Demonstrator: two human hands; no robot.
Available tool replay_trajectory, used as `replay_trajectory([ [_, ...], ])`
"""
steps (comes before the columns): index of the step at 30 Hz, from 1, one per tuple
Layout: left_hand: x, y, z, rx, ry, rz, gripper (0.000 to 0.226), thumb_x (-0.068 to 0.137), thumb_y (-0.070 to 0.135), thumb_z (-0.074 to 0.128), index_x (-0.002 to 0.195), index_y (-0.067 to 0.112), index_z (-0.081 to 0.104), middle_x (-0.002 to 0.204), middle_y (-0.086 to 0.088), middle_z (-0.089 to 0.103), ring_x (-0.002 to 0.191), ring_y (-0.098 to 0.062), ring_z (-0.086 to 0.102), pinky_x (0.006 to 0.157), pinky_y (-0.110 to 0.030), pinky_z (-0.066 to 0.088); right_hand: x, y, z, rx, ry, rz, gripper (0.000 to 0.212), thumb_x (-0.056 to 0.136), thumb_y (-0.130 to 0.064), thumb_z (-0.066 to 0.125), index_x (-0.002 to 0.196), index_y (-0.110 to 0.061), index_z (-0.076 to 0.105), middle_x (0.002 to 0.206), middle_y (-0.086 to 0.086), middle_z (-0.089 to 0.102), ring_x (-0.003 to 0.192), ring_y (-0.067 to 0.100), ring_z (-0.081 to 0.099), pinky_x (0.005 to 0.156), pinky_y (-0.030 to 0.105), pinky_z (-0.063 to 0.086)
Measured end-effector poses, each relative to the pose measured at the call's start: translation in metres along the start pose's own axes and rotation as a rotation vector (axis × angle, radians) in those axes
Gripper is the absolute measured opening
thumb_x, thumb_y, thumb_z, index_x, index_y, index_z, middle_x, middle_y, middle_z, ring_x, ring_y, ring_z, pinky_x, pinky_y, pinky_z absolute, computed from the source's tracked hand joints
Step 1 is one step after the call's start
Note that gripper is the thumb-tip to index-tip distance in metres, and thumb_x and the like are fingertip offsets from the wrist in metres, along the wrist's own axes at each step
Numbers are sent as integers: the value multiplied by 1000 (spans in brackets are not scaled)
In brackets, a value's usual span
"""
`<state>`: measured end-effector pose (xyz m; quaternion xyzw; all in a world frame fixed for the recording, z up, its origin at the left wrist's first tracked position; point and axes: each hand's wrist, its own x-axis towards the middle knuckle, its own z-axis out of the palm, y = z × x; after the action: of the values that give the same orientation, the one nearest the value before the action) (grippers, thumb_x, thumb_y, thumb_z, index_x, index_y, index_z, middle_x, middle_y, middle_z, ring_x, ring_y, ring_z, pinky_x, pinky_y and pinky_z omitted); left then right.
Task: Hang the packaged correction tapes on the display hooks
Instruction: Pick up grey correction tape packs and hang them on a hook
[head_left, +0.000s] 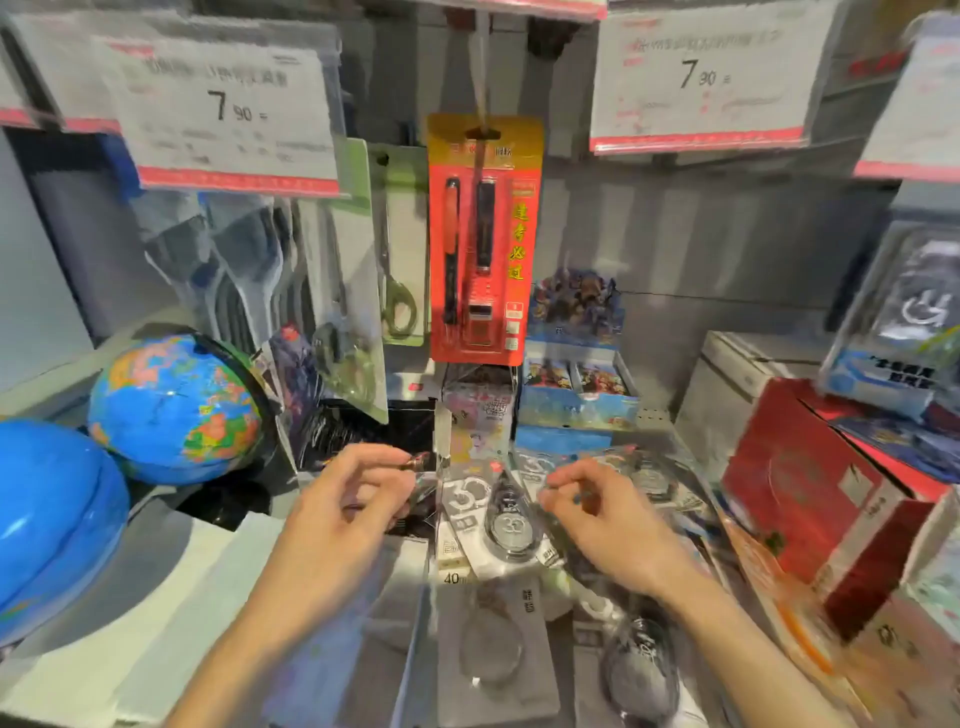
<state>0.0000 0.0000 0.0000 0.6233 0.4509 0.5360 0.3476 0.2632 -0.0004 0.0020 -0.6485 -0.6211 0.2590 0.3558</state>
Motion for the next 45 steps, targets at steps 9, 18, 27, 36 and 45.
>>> replay_trajectory([
  [9, 6, -2, -8, 192, -202, -42, 34, 71, 62, 58, 101, 48, 65, 91, 9, 75, 84, -10, 68, 75, -31, 53, 9, -9, 11, -437, -136, -29, 53, 77, -82, 56, 94, -32, 50, 87, -12, 49, 74, 8, 47, 57, 25, 31],
  [18, 5, -3, -16, 404, -296, -11, 13, 94, 31, 70, 105, 38, 66, 94, 14, 73, 90, -6, 66, 73, -18, 50, 1, -10, 13, -260, -166, 66, 52, 68, -73, 67, 98, -34, 50, 99, -12, 50, 82, 7, 48, 62, 25, 36],
  [27, 3, -6, 9, 656, -456, -70, 25, 90, 48, 57, 113, 40, 61, 96, 26, 69, 86, 3, 63, 79, -18, 50, -13, -8, 8, -210, -203, 139, 74, 59, -77, 70, 119, -38, 48, 111, -16, 48, 101, 9, 54, 73, 28, 41],
  [36, 11, 1, 35, 785, -457, -133, 36, 91, 42, 59, 127, 35, 57, 90, 23, 74, 89, -5, 65, 86, -28, 50, -23, -5, 1, 53, -258, 192, 92, 67, -46, 93, 143, -26, 45, 103, -12, 54, 80, 0, 57, 55, 10, 39],
  [45, 0, 8, 36, 337, -289, -277, 46, 87, 18, 80, 130, 25, 61, 108, 9, 71, 72, -15, 72, 87, -36, 59, -33, 1, -10, 389, -330, 219, 64, 82, -11, 86, 138, -18, 55, 90, 1, 56, 70, 18, 52, 52, 26, 35],
])
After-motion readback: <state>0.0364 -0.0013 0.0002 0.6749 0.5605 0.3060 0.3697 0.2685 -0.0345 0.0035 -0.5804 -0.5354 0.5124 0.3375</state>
